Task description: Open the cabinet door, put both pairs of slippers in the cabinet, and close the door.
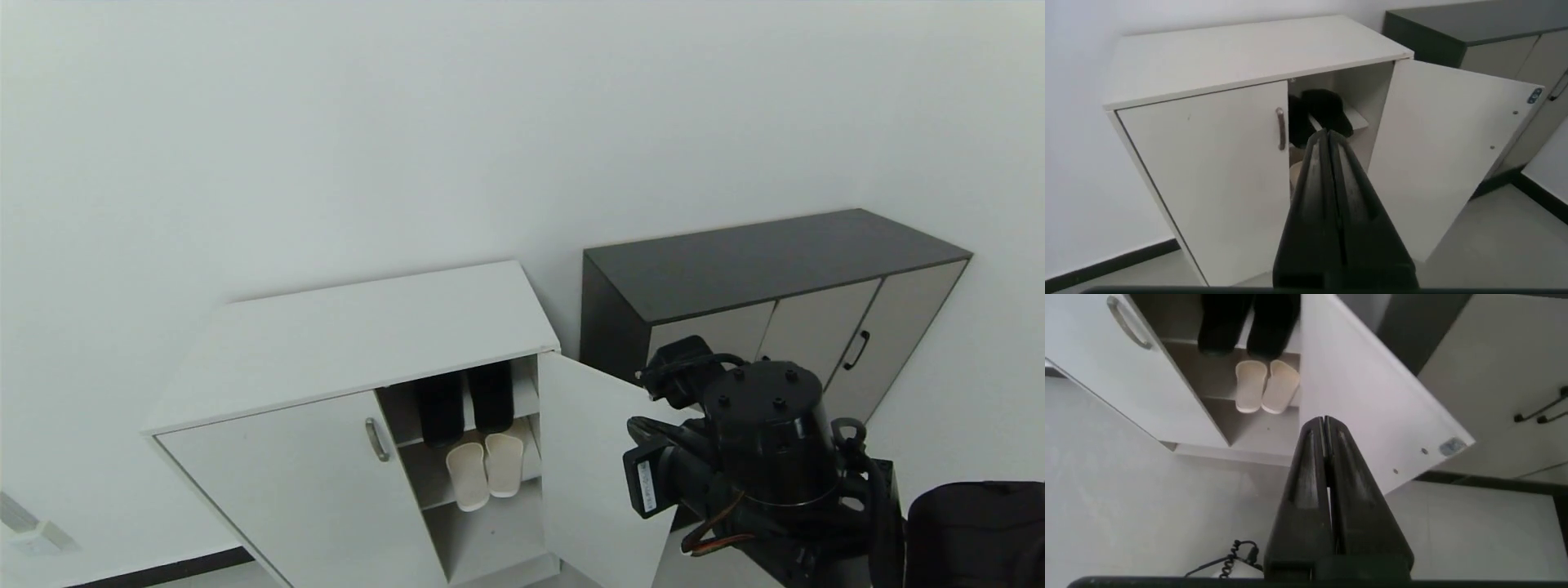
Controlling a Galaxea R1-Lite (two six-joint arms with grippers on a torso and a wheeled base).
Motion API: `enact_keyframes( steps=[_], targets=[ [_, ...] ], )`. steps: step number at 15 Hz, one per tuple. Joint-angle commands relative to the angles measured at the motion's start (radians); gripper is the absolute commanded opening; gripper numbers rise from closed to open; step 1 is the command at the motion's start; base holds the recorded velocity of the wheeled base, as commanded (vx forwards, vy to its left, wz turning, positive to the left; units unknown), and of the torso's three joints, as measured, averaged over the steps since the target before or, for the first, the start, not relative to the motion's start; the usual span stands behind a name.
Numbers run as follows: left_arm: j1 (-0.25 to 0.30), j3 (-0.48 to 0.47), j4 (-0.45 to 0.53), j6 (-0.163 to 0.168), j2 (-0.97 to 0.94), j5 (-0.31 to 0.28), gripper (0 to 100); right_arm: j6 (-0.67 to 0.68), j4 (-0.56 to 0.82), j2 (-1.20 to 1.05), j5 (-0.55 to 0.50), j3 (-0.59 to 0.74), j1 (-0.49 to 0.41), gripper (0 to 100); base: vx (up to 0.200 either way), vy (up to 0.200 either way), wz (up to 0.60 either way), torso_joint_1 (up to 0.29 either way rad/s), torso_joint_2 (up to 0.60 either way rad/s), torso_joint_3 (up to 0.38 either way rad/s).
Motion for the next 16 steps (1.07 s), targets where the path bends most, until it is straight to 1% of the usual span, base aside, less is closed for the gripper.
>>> enact_keyframes(
  steps=[1,4,5,11,12,14,16],
  targets=[
    [0.001,0.000,0.000,0.000,0.000,0.000,0,0.000,0.002,0.003,0.000,0.001,-0.002,0,0.000,0.000,0.00,0.000,0.00,0.000],
    [0.001,0.000,0.000,0.001,0.000,-0.002,0,-0.001,-0.006,0.013,0.000,0.000,-0.005,0,0.000,0.000,0.00,0.000,0.00,0.000],
    [0.001,0.000,0.000,0.001,0.000,-0.002,0,-0.018,-0.014,0.015,0.000,0.000,-0.015,0,-0.200,0.000,0.00,0.002,0.00,0.002],
    [0.001,0.000,0.000,0.000,0.000,0.000,0,-0.020,-0.022,0.021,0.000,0.003,-0.025,0,-0.200,0.000,0.00,0.005,0.01,-0.002],
    [0.001,0.000,0.000,0.000,0.000,0.000,0,-0.027,-0.026,0.021,0.000,0.003,-0.043,0,-0.200,0.000,0.00,0.002,0.00,0.002],
    [0.001,0.000,0.000,0.000,0.000,0.000,0,-0.043,-0.055,0.029,0.012,-0.002,-0.081,0,0.000,0.000,0.00,0.000,0.00,0.000],
    [0.001,0.000,0.000,0.000,0.000,0.000,0,-0.046,-0.069,0.050,0.012,-0.049,-0.100,0,0.000,0.000,0.00,0.000,0.00,0.000]
  ],
)
